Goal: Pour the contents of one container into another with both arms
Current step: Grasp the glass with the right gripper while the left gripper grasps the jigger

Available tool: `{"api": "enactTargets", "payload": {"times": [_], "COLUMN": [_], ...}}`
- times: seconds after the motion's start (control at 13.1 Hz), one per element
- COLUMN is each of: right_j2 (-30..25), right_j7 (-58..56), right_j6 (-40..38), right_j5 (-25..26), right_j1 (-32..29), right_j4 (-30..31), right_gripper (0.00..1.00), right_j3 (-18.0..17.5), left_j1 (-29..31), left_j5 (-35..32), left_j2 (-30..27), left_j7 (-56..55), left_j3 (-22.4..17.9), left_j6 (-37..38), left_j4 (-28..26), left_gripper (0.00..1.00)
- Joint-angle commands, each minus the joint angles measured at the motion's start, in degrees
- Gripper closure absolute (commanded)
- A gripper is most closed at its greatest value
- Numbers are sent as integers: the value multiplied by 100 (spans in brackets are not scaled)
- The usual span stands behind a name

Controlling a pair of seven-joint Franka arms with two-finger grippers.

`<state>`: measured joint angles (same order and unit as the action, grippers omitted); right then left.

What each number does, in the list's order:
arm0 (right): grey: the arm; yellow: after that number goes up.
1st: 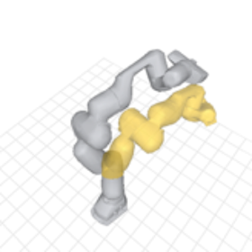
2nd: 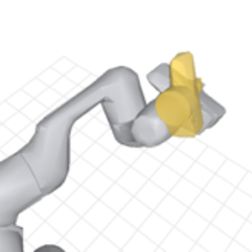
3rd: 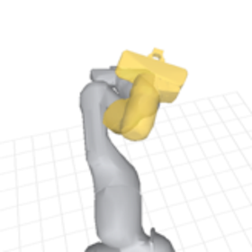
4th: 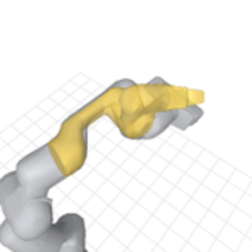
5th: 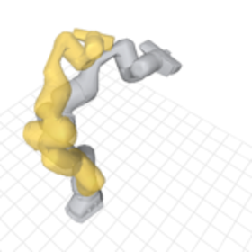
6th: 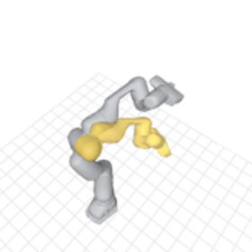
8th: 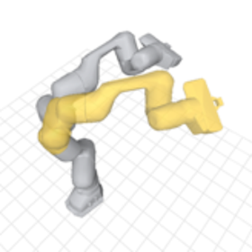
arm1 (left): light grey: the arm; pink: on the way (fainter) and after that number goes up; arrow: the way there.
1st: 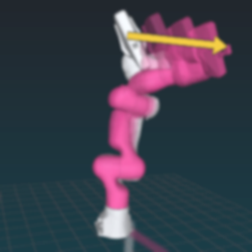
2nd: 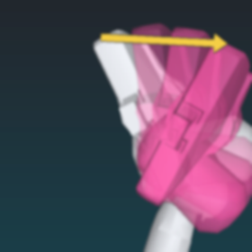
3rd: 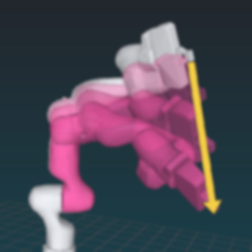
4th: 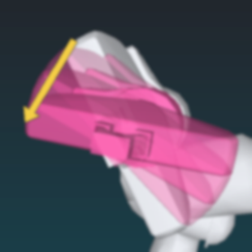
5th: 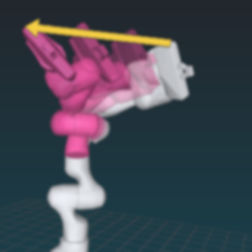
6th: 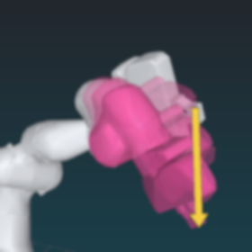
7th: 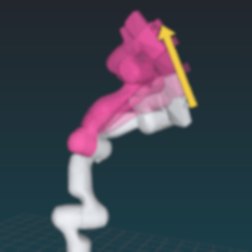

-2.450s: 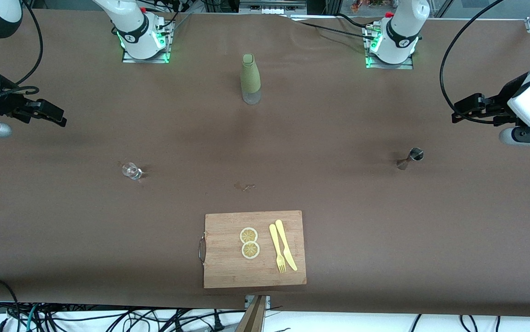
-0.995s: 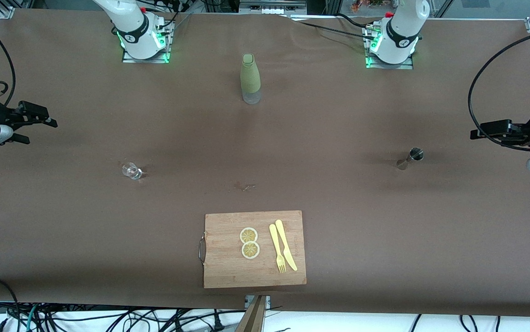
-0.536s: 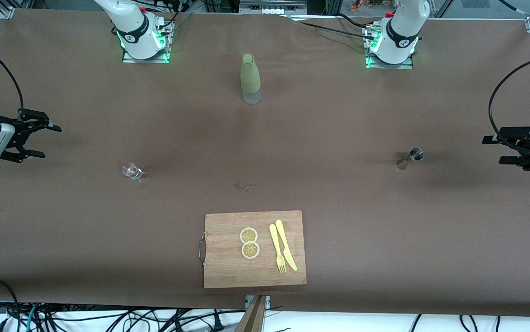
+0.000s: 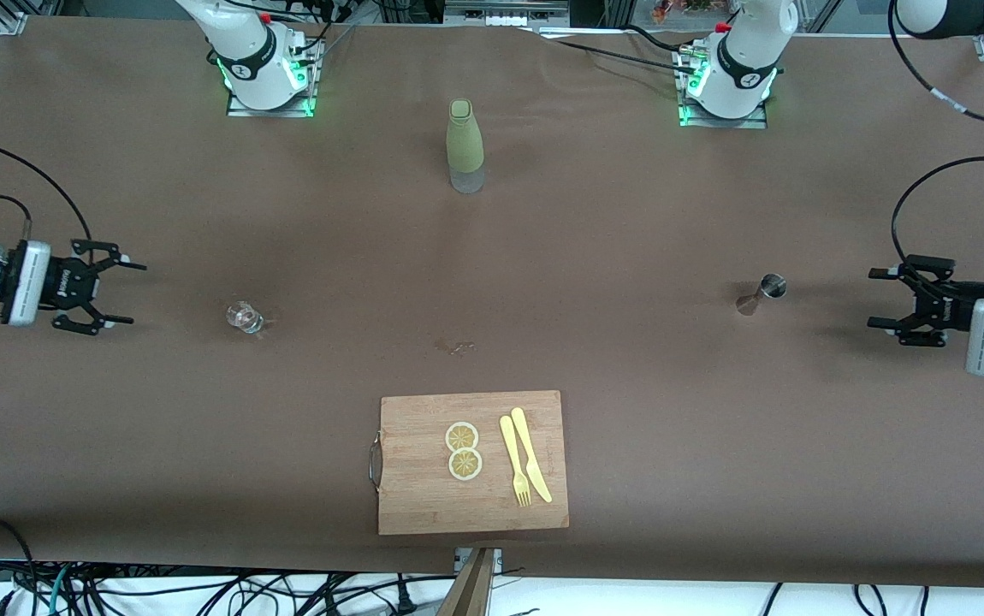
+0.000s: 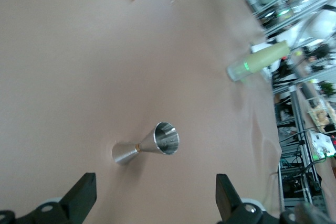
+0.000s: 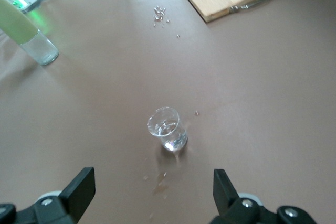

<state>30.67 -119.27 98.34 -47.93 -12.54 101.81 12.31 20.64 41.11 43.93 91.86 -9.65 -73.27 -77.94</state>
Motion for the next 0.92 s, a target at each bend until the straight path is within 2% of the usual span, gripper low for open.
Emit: {"api": "enactTargets", "payload": {"times": [0.0,0.15,0.46,0.84], "right_j2": [675,1062,1485,1784], "right_j7": [-1173,-1684,-2608,-3163], "right_j6": [-104,-201,-447,-456], "right_j5": [-768,-1181,-1779,-2036], "right_j1": [-73,-65,-3,-3], "right_j4": [-73,-38,-3,-3], "right_gripper": [0,0,0,0], "right_j3": [-26,-53,-97,-491], "left_j1": [89,264,406,327], "left_j5": [677,1125,1776,2375], "left_j2": [369,721,1091,1416], "left_j7": [1487,2647,4626,6175], "left_j3": [-178,-178,-187,-169], "left_j6": [85,85,59,-37], "left_j4": [-239,-387,-993,-1565], "left_gripper": [0,0,0,0]}}
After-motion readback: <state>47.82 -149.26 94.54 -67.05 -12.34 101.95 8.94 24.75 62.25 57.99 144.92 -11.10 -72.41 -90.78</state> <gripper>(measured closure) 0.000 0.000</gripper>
